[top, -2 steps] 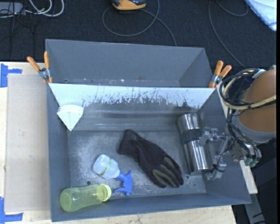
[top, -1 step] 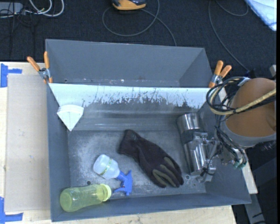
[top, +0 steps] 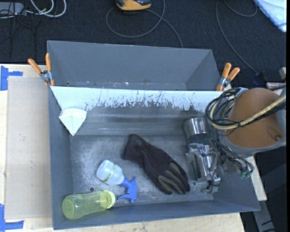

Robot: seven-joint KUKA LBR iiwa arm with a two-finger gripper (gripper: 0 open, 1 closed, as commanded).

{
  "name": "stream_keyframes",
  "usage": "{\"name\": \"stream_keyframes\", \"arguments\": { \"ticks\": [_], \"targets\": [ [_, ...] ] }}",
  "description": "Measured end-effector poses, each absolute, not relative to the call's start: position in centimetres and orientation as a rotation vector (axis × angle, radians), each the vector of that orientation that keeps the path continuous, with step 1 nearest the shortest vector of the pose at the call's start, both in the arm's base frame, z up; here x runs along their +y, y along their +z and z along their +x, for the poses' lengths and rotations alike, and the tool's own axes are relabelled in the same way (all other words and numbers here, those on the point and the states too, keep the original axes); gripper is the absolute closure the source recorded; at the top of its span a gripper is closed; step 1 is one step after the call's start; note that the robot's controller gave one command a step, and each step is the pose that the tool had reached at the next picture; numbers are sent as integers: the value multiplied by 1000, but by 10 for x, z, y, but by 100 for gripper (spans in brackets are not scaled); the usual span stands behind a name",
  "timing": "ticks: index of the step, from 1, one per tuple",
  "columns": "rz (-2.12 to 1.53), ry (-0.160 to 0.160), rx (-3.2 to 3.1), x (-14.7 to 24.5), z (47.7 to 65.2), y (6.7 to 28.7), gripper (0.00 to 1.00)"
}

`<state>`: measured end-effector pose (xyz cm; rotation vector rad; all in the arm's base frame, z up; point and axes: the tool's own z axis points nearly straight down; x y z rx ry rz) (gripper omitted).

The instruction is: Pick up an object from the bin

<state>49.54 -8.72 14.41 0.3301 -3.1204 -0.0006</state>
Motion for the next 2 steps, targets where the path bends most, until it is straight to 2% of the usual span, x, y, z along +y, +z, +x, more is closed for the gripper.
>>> {"name": "stream_keyframes", "arguments": {
  "ticks": [1,2],
  "targets": [
    [311,-1,-3123,-34,510,101,0],
    [442,-3,-3105,-24,514,87,100]
  ]
}}
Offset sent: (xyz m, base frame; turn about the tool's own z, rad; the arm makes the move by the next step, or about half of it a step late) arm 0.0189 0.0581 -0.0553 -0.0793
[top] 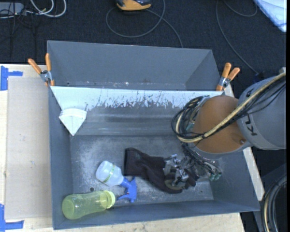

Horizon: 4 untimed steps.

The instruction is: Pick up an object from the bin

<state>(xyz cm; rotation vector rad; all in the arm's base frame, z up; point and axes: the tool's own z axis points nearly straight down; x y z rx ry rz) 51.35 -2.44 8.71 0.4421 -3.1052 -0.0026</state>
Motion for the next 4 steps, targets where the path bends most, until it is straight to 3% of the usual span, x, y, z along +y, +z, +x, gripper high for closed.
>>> {"name": "stream_keyframes", "arguments": {
  "ticks": [1,3,4],
  "targets": [
    [452,-2,-3103,-29,514,88,100],
    [467,-3,-3099,-30,519,180,100],
    [422,-6,-3097,5,511,236,100]
  ]
}}
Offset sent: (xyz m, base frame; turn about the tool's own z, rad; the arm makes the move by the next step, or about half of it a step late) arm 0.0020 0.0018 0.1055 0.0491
